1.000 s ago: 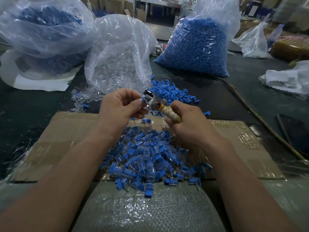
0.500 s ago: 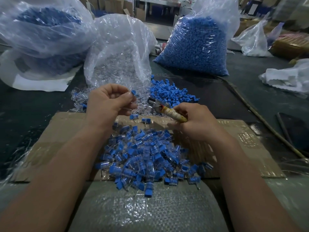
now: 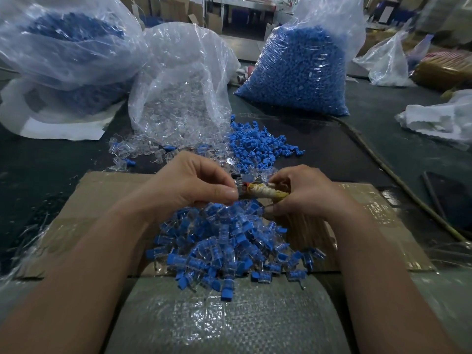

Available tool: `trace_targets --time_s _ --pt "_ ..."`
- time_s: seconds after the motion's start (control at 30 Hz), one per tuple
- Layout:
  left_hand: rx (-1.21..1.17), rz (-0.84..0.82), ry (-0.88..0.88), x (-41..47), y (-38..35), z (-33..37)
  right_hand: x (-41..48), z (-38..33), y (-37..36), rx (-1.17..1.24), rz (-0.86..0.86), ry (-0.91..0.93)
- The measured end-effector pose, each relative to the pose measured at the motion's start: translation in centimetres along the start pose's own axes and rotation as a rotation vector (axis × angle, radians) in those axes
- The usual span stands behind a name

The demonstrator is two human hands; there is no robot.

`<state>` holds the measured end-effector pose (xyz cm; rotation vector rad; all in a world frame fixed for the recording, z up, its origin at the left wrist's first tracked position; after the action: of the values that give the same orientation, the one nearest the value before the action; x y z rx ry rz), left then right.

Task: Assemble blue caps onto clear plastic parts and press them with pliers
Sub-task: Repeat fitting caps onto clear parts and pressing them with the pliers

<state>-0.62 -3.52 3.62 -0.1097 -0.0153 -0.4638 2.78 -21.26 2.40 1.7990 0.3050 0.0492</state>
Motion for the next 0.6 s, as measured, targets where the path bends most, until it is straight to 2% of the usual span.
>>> trace_targets --time_s 0.07,0.13,0.33,0.4,0.6 --pt "0.013 -0.028 0.004 -0.1 -0.2 -0.1 0.0 0.0 -0.2 -0.008 -0.015 -0.009" --pt "-0.027 0.053 -0.013 -0.1 0.3 0.0 0.0 0.0 -0.3 -0.015 -0.034 -0.008" --pt "-0.173 0.649 -0.099 -0.7 5.6 0.0 -0.1 -0.3 -0.5 -0.105 -0.077 0.005" --pt "-0.159 0.762 -0.087 -1.0 7.0 -0.1 -0.1 -0.2 -0.7 -0.118 -0.102 0.002" --pt "0.214 0.807 -0.139 -0.8 7.6 -0.1 -0.1 0.3 -0.6 -0.051 -0.124 0.017"
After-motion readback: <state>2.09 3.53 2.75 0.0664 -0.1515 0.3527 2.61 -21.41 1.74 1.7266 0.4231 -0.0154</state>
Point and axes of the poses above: each hand's wrist, its own x-axis towards the middle knuckle, its own y-axis out of the back of the hand, z = x × y, the point moved 6 cm from there along x, towards the middle knuckle, and after that the axes turned 15 degrees about -x, right-handed, at the moved point
